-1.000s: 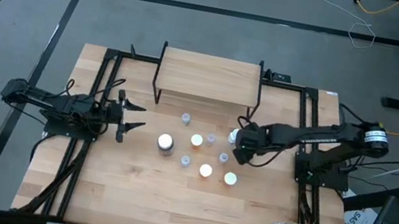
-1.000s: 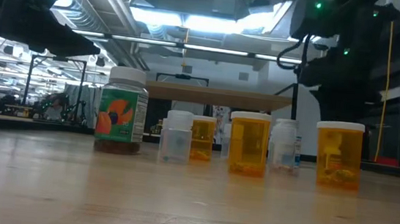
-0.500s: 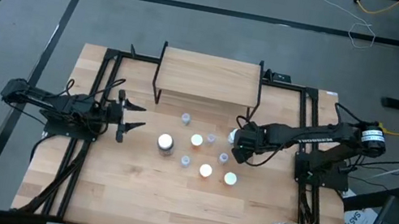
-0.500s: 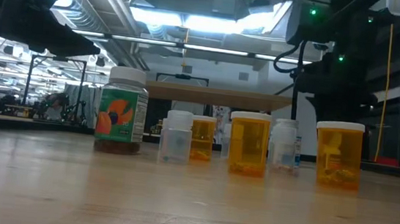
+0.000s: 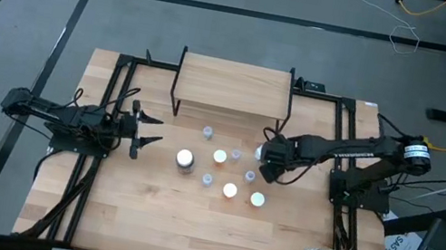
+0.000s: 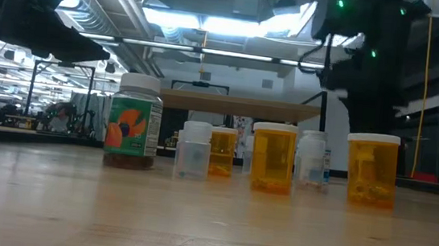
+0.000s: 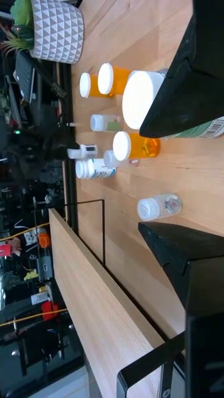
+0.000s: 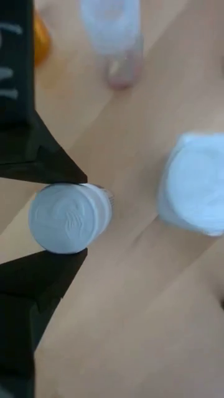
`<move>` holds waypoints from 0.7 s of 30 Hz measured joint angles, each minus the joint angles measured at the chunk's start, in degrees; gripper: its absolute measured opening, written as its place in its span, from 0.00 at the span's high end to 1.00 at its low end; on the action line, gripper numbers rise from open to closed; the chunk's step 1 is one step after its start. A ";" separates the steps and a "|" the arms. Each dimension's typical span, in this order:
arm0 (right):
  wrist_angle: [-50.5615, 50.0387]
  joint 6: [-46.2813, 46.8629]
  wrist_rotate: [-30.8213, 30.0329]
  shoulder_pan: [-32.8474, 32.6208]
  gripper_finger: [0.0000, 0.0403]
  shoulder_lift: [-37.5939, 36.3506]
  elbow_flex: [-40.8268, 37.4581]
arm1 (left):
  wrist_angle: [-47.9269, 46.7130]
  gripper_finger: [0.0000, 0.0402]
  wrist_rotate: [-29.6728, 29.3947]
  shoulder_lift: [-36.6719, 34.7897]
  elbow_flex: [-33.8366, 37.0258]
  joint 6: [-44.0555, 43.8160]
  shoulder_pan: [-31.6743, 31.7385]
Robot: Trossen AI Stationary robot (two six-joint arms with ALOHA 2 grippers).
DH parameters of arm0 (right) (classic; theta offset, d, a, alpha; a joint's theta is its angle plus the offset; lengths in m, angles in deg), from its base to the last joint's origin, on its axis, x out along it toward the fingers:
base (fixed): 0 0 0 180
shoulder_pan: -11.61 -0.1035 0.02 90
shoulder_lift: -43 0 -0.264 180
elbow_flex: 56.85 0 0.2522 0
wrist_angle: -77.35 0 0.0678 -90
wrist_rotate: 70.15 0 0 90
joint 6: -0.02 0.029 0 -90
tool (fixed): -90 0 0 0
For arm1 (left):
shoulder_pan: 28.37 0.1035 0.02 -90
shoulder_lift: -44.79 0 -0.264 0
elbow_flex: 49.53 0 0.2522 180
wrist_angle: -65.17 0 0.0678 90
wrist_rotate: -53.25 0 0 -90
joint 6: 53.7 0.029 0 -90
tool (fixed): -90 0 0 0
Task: Pick and place medicine bottles onto shelf by color
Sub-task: Put the black pill bottle on the shelf
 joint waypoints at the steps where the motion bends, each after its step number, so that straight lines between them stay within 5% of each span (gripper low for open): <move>1: -2.44 -1.12 0.00 0.07 0.62 0.00 1.89 | 0.00 0.43 0.02 0.00 0.00 0.00 0.00; 12: -11.38 -20.59 -5.53 3.01 0.62 -0.02 27.49 | 0.00 0.43 0.00 -0.02 0.00 0.31 -0.01; 17: -9.59 -29.23 -13.26 9.46 0.62 -0.02 35.08 | 0.00 0.43 0.00 -0.01 0.00 0.32 -0.01; 21: -3.88 -37.00 -11.72 17.62 0.62 -0.02 37.26 | 0.00 0.43 0.00 -0.02 0.00 0.31 -0.01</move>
